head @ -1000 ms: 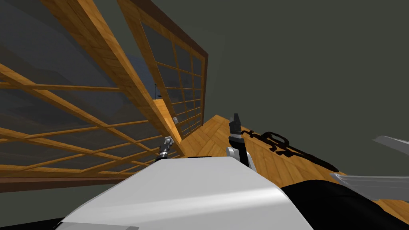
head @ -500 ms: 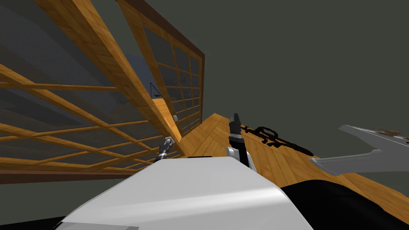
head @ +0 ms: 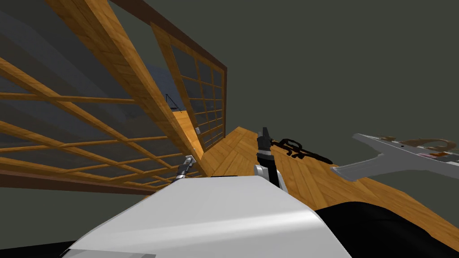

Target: Pull the door open

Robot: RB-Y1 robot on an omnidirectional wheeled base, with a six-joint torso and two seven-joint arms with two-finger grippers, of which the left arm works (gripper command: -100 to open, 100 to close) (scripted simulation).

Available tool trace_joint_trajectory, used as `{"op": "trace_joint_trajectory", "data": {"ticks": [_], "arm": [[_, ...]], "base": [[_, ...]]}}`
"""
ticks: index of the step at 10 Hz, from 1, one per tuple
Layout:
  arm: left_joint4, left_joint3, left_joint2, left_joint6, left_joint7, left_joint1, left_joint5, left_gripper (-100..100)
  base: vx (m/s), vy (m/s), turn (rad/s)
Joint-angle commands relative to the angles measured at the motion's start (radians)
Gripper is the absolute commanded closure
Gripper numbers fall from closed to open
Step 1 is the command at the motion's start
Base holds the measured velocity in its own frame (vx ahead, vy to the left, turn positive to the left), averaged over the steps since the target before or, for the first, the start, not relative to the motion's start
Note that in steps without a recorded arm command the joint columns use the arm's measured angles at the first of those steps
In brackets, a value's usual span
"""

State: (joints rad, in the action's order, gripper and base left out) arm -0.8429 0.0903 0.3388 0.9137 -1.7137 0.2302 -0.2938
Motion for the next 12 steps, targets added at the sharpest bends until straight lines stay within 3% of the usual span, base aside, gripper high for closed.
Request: {"op": "trace_joint_trajectory", "data": {"ticks": [1, 7, 8, 9, 12], "arm": [[0.000, 0.011, 0.010, 0.018, -0.016, 0.007, 0.008, 100], [0.006, 0.061, 0.069, 0.102, -0.091, 0.054, 0.048, 100], [0.001, 0.056, 0.064, 0.089, -0.082, 0.051, 0.044, 100], [0.014, 0.066, 0.072, 0.110, -0.096, 0.059, 0.051, 100], [0.029, 0.076, 0.086, 0.140, -0.113, 0.065, 0.059, 100]], "base": [[-0.209, 0.037, -0.099], [-0.216, 0.031, -0.103], [-0.107, 0.017, -0.022], [-0.157, 0.058, -0.138], [-0.187, 0.035, -0.132]]}}
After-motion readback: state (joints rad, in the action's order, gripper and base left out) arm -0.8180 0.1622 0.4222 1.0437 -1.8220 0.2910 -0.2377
